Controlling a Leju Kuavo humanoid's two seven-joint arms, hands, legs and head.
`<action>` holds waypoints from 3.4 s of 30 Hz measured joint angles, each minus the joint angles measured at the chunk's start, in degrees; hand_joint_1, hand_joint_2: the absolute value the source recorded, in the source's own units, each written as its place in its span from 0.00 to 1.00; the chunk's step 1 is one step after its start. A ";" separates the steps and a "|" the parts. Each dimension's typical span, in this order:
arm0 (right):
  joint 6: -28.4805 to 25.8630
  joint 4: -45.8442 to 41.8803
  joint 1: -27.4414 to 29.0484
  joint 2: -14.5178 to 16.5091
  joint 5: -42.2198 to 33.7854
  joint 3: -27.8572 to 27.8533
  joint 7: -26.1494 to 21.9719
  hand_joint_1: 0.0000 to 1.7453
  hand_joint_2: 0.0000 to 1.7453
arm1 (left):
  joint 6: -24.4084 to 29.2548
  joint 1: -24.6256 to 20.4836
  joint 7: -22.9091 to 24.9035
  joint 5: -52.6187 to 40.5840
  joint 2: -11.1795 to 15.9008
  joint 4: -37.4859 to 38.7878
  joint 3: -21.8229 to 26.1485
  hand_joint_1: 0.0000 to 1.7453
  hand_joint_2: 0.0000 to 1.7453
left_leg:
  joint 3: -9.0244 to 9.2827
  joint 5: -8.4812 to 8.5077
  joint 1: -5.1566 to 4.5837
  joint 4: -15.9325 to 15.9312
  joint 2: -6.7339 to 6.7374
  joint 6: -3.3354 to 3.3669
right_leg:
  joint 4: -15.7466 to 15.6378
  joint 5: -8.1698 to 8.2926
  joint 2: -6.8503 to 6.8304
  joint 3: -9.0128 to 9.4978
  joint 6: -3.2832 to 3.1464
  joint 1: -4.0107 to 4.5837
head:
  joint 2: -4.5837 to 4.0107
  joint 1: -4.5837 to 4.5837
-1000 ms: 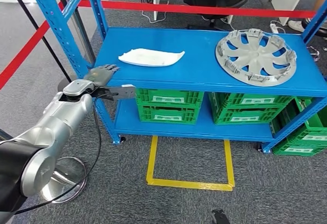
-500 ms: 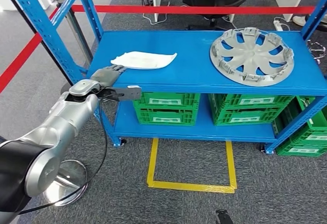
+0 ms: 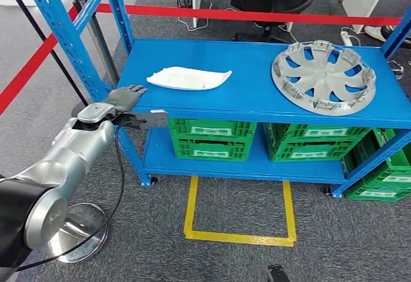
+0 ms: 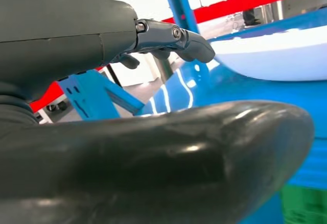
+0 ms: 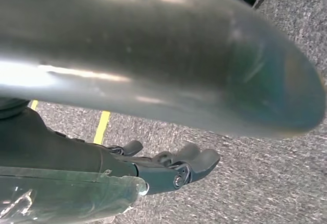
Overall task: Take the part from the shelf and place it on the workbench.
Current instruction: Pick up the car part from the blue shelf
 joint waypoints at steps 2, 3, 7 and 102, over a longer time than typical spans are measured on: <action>0.02 0.00 0.05 0.00 -0.06 0.00 0.03 0.00 0.00 | -0.25 -0.04 -0.04 -0.04 0.03 0.00 -0.04 0.00 0.00 | 0.20 -0.22 -0.07 0.01 0.01 0.41 | 7.41 -3.12 -0.08 -3.73 0.20 0.04 | 0.00 0.14; 0.02 0.00 0.08 0.00 -0.08 0.00 0.03 0.00 0.00 | -0.36 -0.04 -0.06 -0.06 0.00 0.00 -0.08 0.00 0.00 | 0.26 -0.31 -0.11 0.01 0.00 0.52 | 10.73 -4.09 -0.07 -5.63 0.25 0.04 | 0.00 0.15; -0.05 0.00 0.06 0.00 -0.14 0.00 0.04 0.00 0.00 | -0.51 -0.10 -0.15 -0.07 -0.05 0.00 -0.20 0.00 0.00 | 1.05 -0.96 -0.13 0.04 -0.11 0.28 | 5.09 1.30 -0.11 -4.20 0.06 0.00 | 0.00 0.26; -0.39 0.02 0.75 -0.31 0.55 -0.04 -0.04 0.00 0.00 | 0.42 0.81 -4.74 0.45 0.32 0.00 -4.47 0.00 1.00 | -0.42 0.74 0.08 0.06 -0.19 -0.87 | -4.36 3.03 0.19 1.87 -0.37 0.51 | 0.00 0.20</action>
